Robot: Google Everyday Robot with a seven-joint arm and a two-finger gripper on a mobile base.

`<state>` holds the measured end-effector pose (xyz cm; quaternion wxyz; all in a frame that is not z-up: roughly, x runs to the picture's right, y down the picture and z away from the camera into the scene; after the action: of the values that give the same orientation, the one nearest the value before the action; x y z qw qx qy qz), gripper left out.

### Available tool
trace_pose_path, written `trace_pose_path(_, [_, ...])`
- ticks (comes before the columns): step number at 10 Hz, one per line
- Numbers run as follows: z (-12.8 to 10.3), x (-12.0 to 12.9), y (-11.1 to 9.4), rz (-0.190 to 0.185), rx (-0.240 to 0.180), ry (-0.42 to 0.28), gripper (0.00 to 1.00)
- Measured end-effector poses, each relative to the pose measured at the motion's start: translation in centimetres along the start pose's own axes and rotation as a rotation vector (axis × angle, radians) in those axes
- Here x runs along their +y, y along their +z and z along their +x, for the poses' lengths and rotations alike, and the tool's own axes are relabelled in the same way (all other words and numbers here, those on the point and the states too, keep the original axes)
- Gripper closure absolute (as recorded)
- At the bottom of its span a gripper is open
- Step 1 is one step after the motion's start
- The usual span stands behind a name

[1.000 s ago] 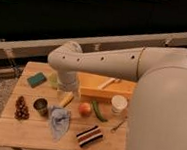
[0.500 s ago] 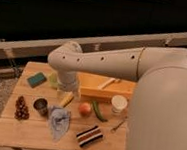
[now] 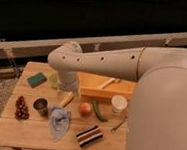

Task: Place eraser in metal cup

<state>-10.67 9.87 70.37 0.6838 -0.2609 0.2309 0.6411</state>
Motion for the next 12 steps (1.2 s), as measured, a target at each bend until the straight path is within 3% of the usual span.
trace_pose_path(8, [0.0, -0.2, 0.4, 0.005, 0.001, 0.014, 0.35])
trace_pose_path(12, [1.4, -4.8, 5.3, -0.022, 0.005, 0.144, 0.35])
